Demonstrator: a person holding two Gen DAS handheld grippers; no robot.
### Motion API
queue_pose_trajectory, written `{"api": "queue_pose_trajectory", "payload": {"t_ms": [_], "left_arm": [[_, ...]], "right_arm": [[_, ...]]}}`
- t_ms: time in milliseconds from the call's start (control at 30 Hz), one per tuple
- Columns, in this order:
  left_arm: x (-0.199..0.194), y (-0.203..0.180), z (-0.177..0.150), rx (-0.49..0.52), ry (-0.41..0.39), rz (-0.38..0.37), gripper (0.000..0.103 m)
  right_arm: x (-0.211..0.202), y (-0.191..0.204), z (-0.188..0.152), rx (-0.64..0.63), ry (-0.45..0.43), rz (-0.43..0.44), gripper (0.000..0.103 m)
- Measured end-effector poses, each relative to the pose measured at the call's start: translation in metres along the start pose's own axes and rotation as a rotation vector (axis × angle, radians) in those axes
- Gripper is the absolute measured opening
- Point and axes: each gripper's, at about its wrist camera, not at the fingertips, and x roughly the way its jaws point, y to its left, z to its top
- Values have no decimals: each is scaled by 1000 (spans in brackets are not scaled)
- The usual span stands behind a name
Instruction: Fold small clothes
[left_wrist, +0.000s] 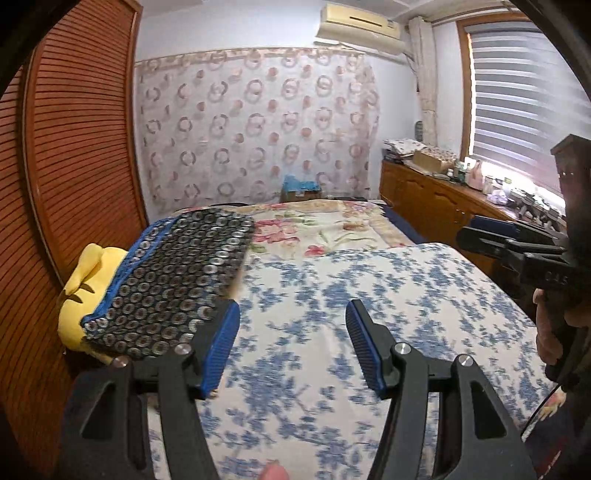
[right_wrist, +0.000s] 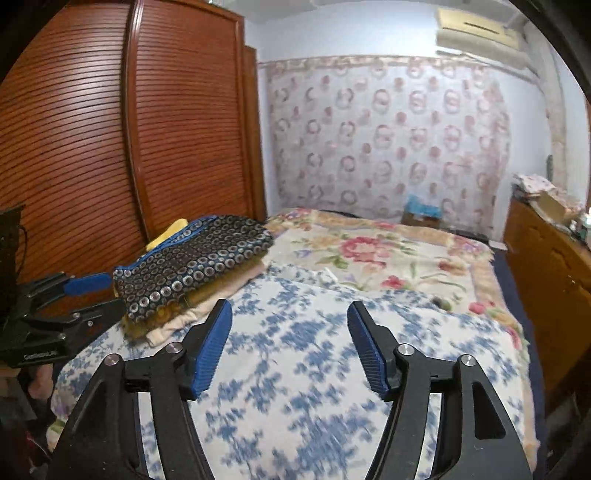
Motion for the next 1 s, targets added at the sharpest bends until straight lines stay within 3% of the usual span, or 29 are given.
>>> {"api": "queue_pose_trajectory", "payload": {"t_ms": [333, 767, 1000], "left_arm": [[-11, -37, 7, -25, 5, -55, 60], [-48, -46, 12, -21, -69, 53, 61], [-57, -48, 10, -14, -85, 64, 61]], "right_arm": [[-70, -23, -24, 75, -40, -132, 85], [-116, -29, -41, 117, -65, -240, 89], [-120, -28, -45, 140, -72, -262, 90]]}}
